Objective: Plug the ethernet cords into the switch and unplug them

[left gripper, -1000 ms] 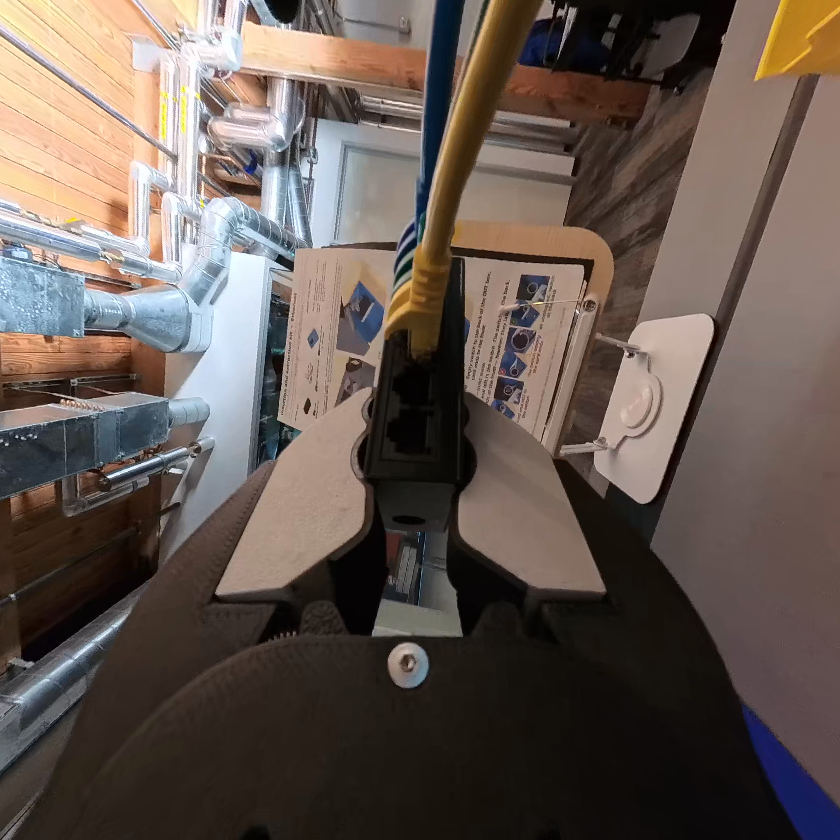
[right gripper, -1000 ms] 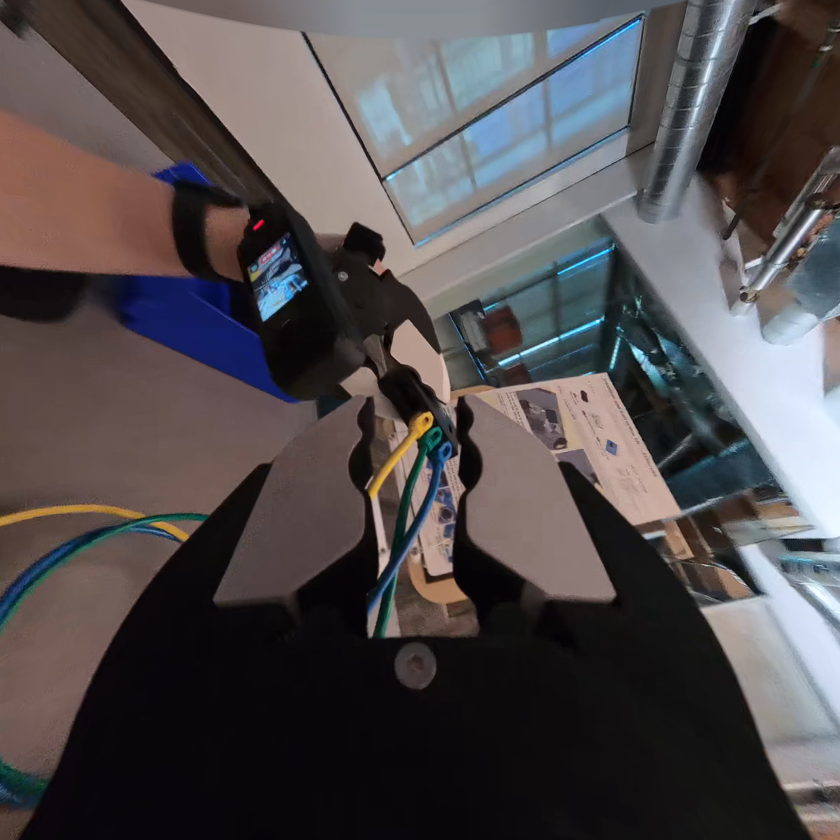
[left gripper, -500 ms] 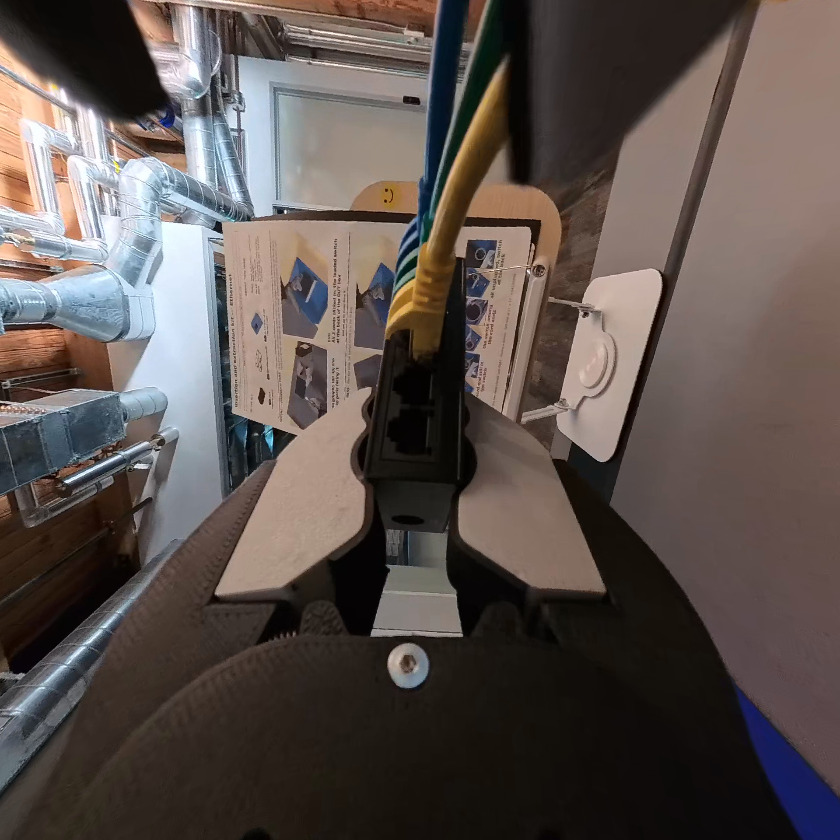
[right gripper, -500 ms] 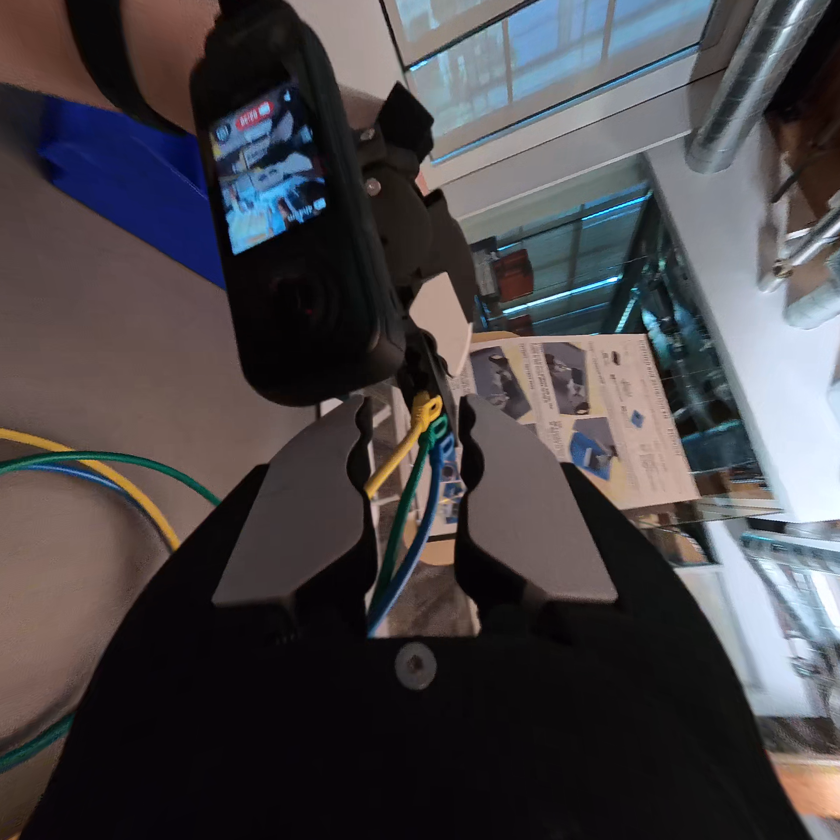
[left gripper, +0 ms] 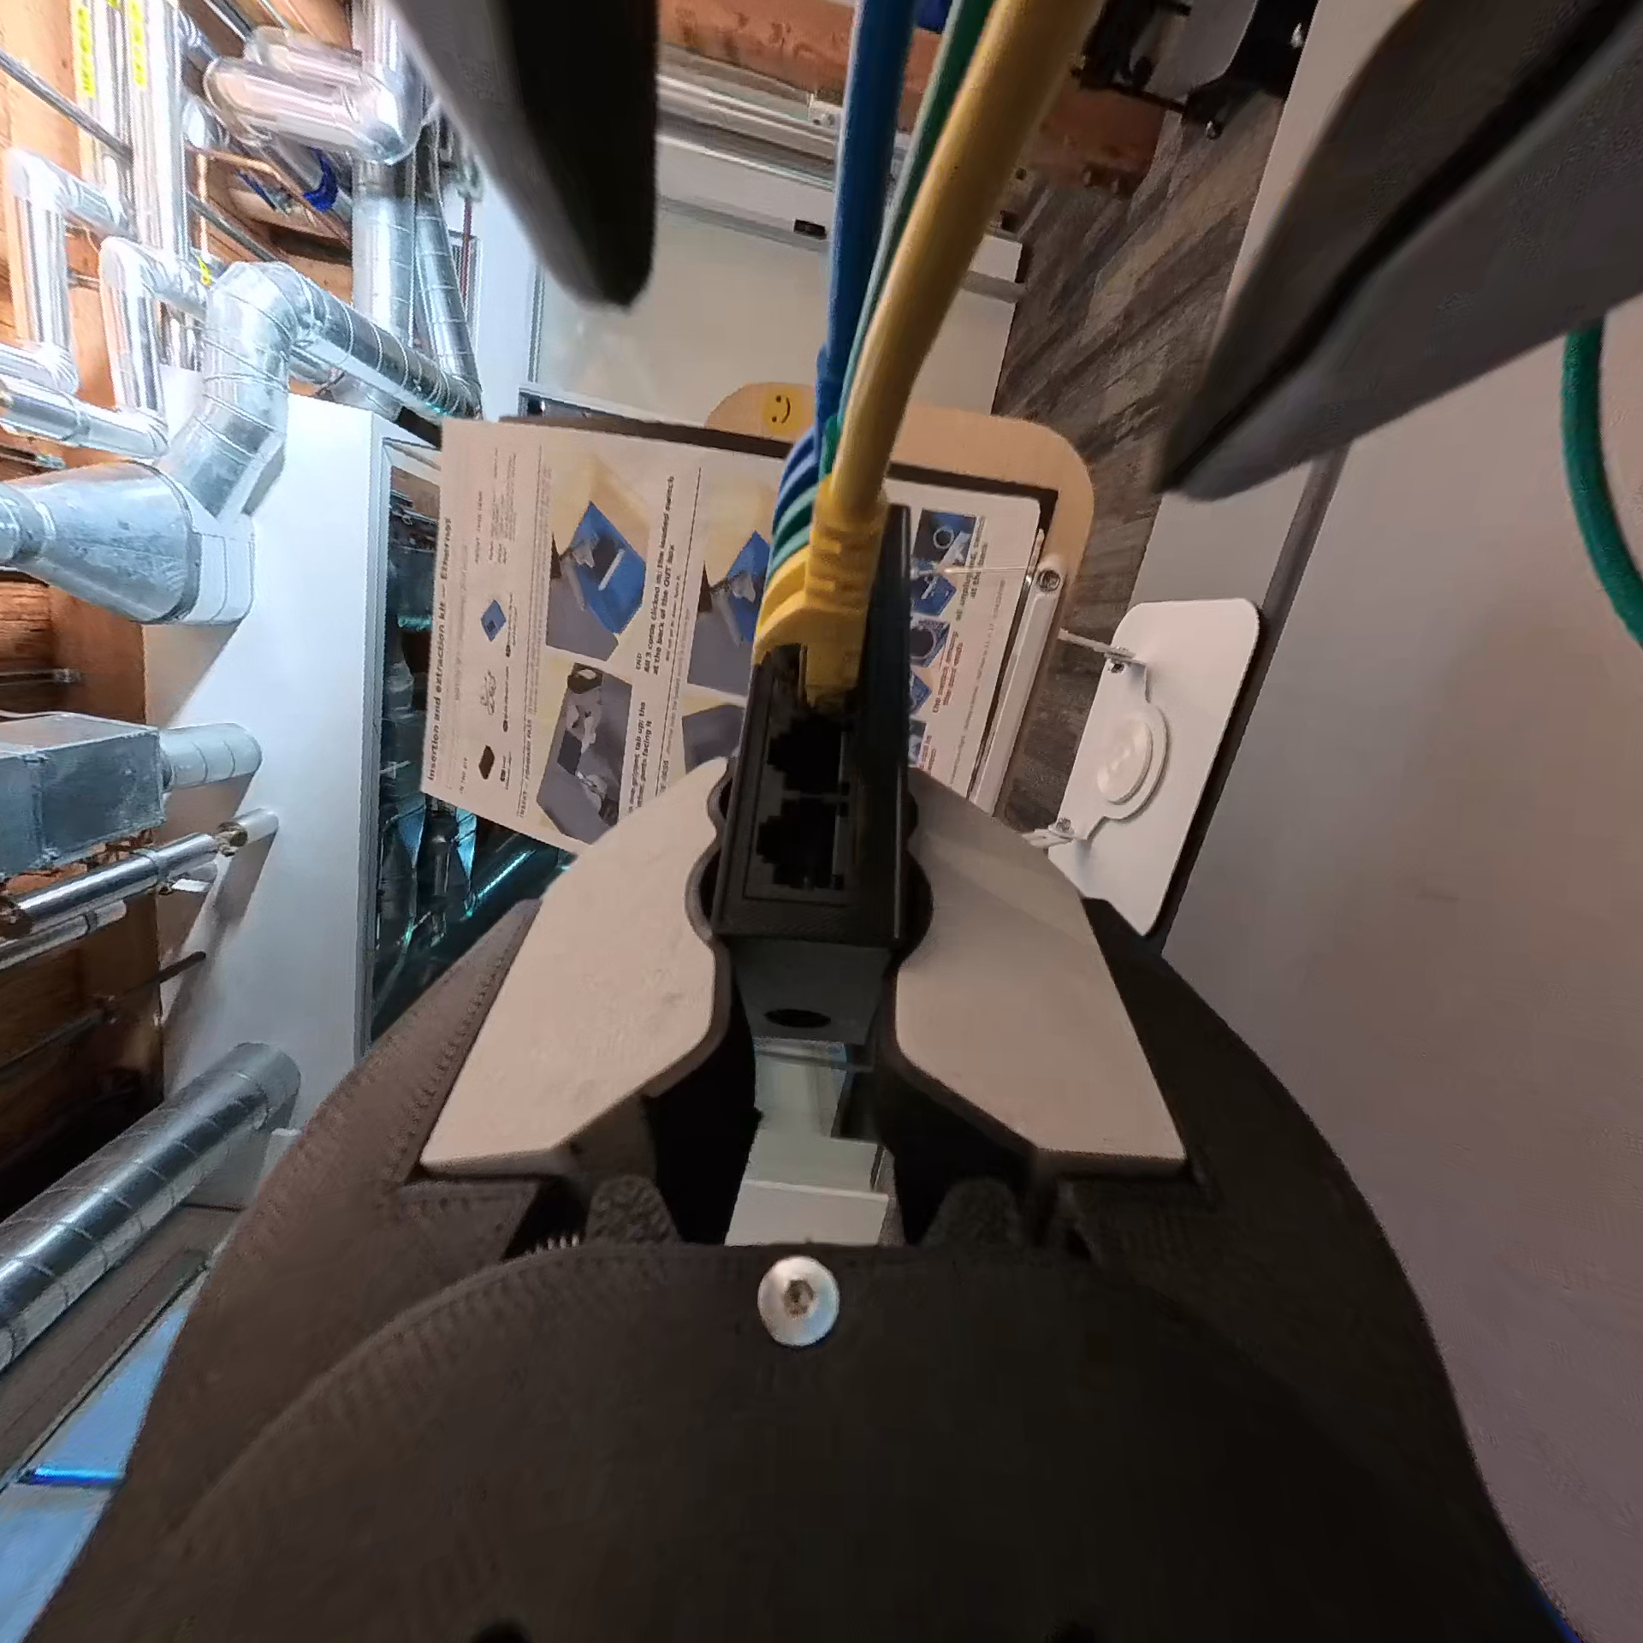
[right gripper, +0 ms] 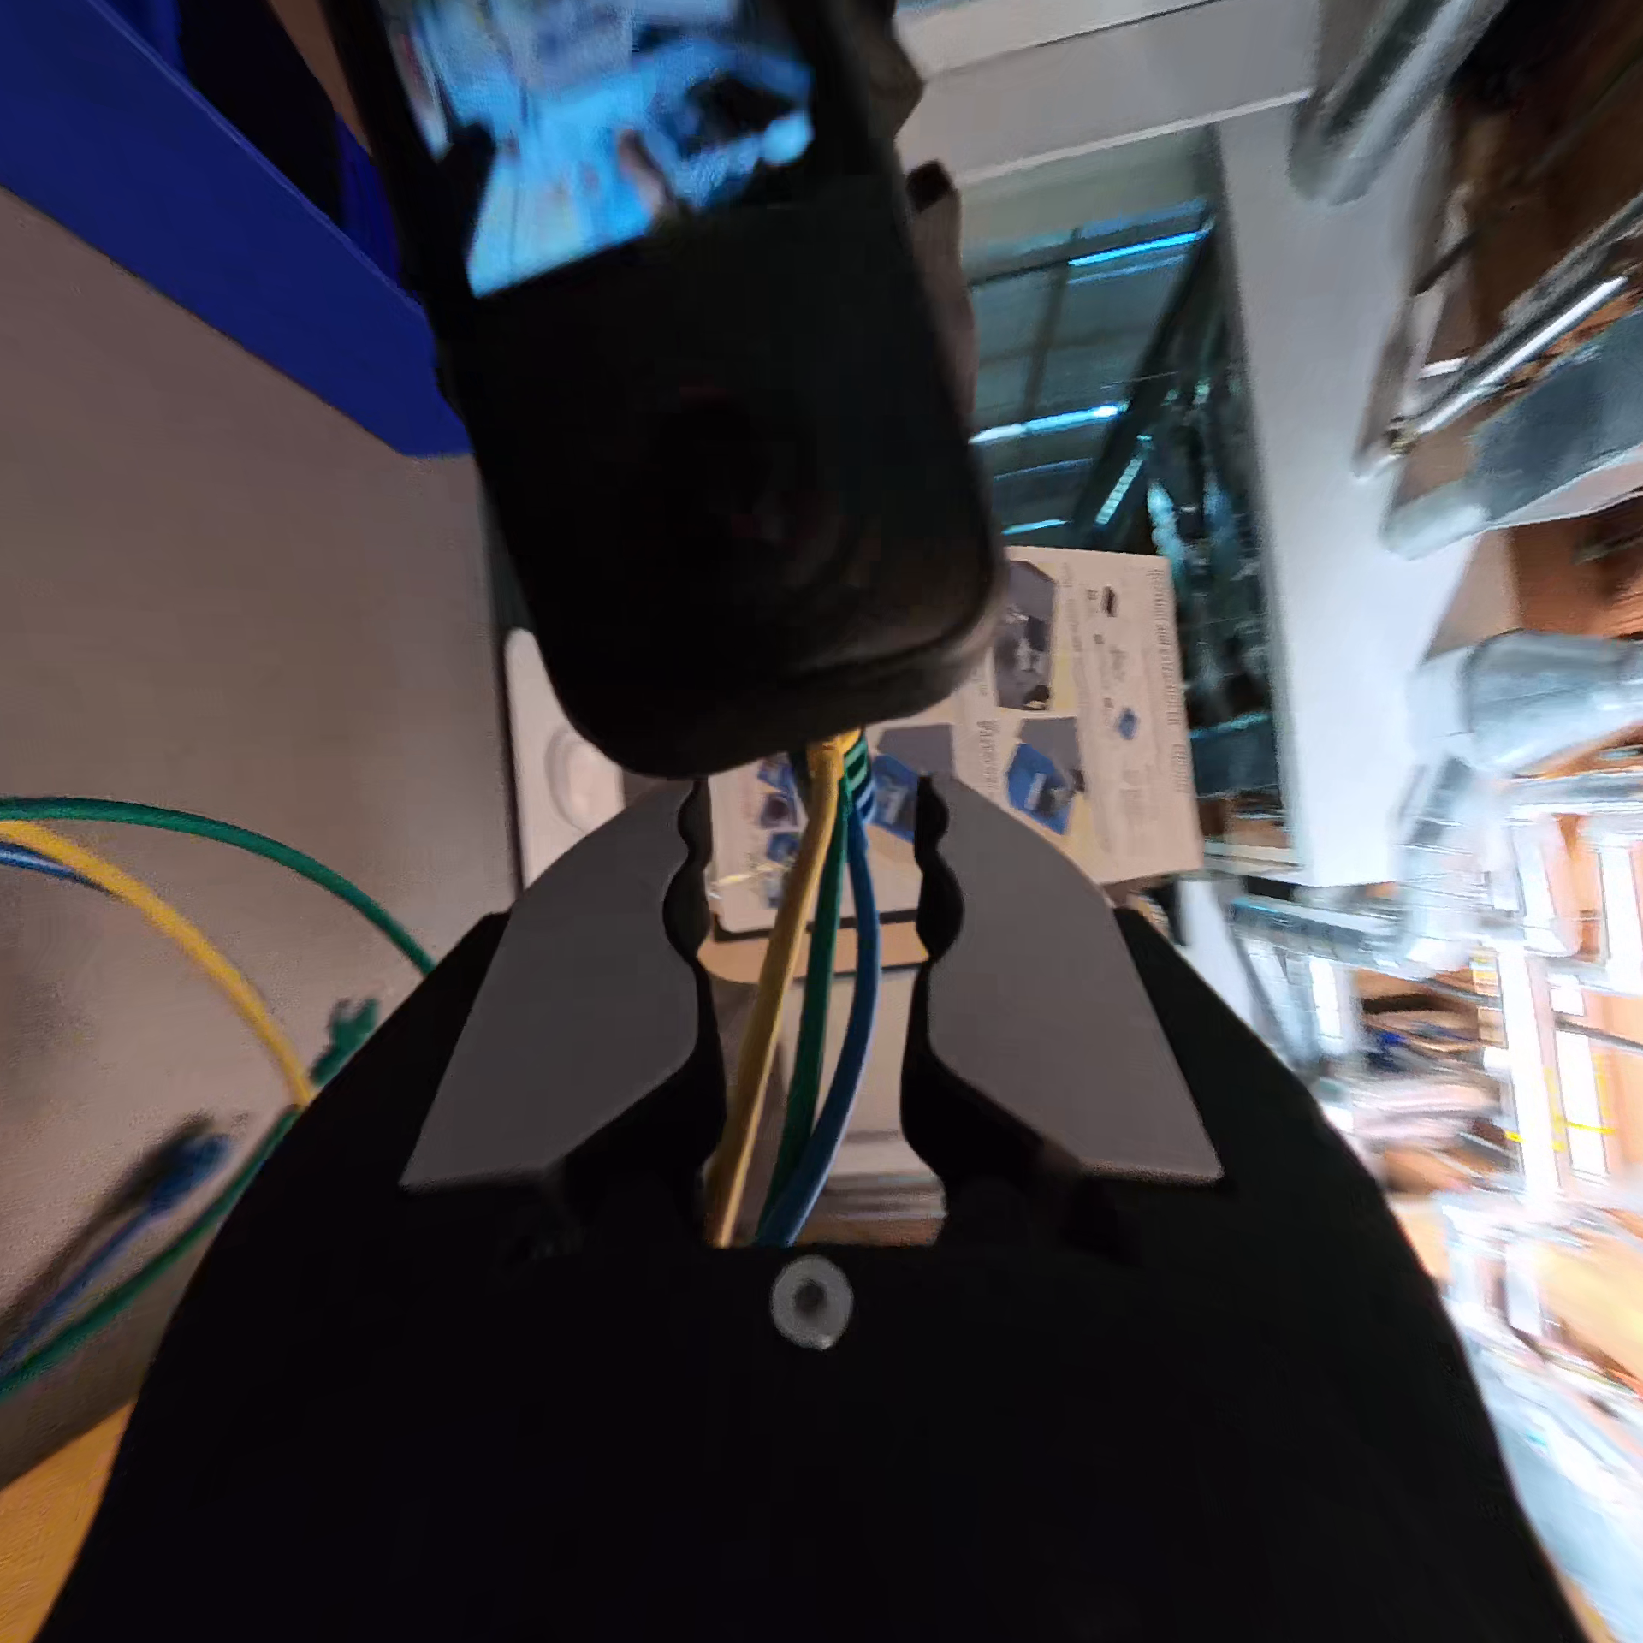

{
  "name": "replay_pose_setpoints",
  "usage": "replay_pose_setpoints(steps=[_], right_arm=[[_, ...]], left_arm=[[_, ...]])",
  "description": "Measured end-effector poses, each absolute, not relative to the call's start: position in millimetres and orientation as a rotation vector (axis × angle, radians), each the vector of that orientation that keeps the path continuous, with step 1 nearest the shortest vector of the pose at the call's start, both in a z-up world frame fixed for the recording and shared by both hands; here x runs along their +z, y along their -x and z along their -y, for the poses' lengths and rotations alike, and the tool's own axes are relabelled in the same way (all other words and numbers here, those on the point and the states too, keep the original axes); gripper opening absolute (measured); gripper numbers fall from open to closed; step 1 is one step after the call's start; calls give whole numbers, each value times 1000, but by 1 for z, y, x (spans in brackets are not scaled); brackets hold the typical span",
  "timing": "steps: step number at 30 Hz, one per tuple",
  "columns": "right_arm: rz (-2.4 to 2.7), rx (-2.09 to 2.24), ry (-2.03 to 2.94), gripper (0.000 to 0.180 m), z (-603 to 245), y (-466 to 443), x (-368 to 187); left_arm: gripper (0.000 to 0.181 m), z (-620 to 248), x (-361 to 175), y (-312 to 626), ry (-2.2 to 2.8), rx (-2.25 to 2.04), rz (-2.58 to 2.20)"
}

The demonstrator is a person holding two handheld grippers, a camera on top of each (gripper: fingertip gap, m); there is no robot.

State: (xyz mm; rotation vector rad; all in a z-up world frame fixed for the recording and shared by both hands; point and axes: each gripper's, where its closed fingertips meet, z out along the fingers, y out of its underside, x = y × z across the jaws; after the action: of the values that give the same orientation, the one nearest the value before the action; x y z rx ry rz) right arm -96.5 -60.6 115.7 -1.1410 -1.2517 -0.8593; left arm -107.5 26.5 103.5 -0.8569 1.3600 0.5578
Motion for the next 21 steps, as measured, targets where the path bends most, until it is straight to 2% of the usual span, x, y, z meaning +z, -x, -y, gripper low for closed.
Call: replay_pose_setpoints(steps=[3,11,18,21], right_arm=[[1232,-1029,1101,38,50,87,118],[1286,-985,1043,8,61,77,123],[1330,-942,979,7,79,74,129],[1364,-939,1011,17,82,74,124]], left_arm=[[29,-20,106,106,838,571,-1360],[29,3,117,96,693,496,-1346],[28,25,124,91,540,449,-1334],[28,25,121,89,545,480,-1350]])
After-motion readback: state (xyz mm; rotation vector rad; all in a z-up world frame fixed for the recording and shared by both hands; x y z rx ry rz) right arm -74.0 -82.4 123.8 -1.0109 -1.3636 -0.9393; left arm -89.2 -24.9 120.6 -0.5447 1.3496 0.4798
